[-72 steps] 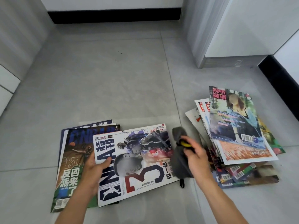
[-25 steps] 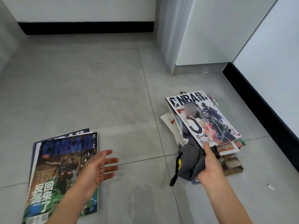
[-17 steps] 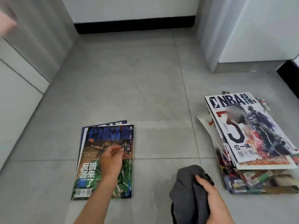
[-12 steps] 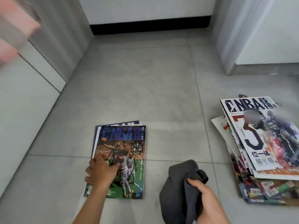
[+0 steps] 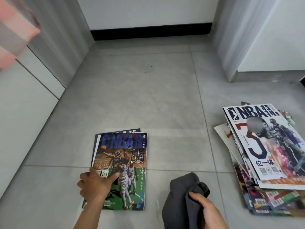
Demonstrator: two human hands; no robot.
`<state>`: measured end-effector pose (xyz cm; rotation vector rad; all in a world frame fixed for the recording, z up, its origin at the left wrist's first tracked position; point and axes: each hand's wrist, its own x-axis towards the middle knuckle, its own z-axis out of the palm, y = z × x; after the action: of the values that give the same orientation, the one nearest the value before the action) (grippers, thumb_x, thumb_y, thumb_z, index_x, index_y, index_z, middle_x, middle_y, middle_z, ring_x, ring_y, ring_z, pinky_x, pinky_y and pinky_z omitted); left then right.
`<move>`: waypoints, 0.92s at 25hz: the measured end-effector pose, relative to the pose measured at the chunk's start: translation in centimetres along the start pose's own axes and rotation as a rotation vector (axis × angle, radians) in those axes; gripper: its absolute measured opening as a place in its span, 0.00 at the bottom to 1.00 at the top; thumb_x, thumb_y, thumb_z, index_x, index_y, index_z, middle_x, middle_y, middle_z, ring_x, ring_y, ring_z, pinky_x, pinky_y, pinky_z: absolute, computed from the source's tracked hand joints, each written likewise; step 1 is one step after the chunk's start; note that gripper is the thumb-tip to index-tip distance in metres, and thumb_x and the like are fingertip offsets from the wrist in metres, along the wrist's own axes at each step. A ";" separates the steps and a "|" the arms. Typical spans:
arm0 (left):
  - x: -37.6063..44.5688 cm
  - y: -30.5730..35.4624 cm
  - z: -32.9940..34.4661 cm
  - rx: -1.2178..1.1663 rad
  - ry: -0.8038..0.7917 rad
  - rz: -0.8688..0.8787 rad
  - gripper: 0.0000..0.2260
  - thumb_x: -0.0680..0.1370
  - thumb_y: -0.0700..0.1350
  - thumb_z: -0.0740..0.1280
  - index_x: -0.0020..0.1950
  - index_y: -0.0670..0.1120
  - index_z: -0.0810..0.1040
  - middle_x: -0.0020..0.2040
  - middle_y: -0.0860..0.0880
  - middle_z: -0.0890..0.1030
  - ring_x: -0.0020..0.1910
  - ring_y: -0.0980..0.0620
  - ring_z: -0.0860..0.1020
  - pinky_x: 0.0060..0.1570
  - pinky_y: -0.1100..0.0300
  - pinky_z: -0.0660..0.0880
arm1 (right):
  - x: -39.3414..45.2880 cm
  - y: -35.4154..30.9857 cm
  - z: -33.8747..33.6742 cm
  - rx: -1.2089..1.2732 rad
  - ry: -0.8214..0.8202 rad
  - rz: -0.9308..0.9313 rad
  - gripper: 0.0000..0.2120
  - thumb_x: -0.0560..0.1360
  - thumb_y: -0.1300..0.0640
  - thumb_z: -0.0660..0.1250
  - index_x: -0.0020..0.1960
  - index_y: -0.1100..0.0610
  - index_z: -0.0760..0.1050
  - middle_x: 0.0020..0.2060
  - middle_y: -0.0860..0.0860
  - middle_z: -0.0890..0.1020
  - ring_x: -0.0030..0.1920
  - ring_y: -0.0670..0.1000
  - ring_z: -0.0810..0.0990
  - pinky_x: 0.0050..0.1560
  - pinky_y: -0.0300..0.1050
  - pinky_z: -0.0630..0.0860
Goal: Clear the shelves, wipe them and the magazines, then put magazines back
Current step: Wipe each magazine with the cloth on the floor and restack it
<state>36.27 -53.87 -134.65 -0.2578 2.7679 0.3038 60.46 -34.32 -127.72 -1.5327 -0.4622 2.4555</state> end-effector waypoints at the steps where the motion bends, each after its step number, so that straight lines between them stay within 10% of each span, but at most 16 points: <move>1: 0.0 0.2 -0.2 -0.007 -0.015 -0.018 0.46 0.61 0.66 0.78 0.69 0.42 0.67 0.66 0.37 0.66 0.66 0.35 0.64 0.61 0.41 0.70 | 0.3 0.2 -0.4 -0.008 0.007 0.012 0.11 0.78 0.68 0.60 0.41 0.63 0.78 0.29 0.56 0.83 0.28 0.50 0.83 0.41 0.47 0.68; 5: 1.0 0.1 -1.2 -0.113 -0.072 -0.093 0.43 0.60 0.62 0.81 0.66 0.44 0.68 0.64 0.38 0.71 0.63 0.36 0.70 0.59 0.42 0.72 | 0.8 0.6 -0.9 -0.058 0.028 0.080 0.09 0.76 0.65 0.65 0.53 0.64 0.81 0.43 0.61 0.86 0.49 0.60 0.83 0.46 0.53 0.73; 11: -3.0 2.2 -0.6 -0.665 -0.138 0.138 0.10 0.78 0.43 0.69 0.59 0.47 0.77 0.56 0.47 0.82 0.56 0.43 0.79 0.56 0.51 0.74 | 1.8 0.1 -1.8 -0.070 0.034 -0.025 0.24 0.75 0.78 0.58 0.67 0.63 0.75 0.40 0.56 0.86 0.44 0.56 0.82 0.35 0.42 0.80; 15: -8.4 7.6 1.3 -0.855 -0.442 0.107 0.09 0.79 0.42 0.68 0.57 0.53 0.76 0.54 0.54 0.81 0.52 0.53 0.77 0.57 0.54 0.71 | 0.3 -3.6 -1.0 0.157 -0.106 -0.134 0.27 0.49 0.66 0.81 0.46 0.57 0.80 0.33 0.58 0.85 0.31 0.52 0.85 0.34 0.45 0.80; 18: -11.5 9.7 4.1 -0.785 -0.588 0.118 0.06 0.79 0.44 0.68 0.54 0.52 0.77 0.53 0.52 0.82 0.52 0.53 0.79 0.54 0.54 0.75 | -0.1 -6.4 -1.0 0.239 -0.144 -0.167 0.40 0.40 0.59 0.85 0.53 0.54 0.82 0.46 0.57 0.86 0.45 0.57 0.87 0.49 0.55 0.81; 23: -12.8 10.9 4.0 -0.380 -0.221 0.489 0.12 0.79 0.50 0.68 0.61 0.51 0.76 0.58 0.53 0.76 0.50 0.60 0.73 0.51 0.65 0.71 | -0.2 -8.1 -0.9 -0.003 -0.108 -0.127 0.11 0.67 0.52 0.71 0.43 0.57 0.86 0.45 0.57 0.87 0.45 0.60 0.86 0.48 0.53 0.77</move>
<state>47.02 -40.64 -131.89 0.3529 2.4986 0.9223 61.44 -26.69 -124.93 -1.3326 -0.5646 2.4479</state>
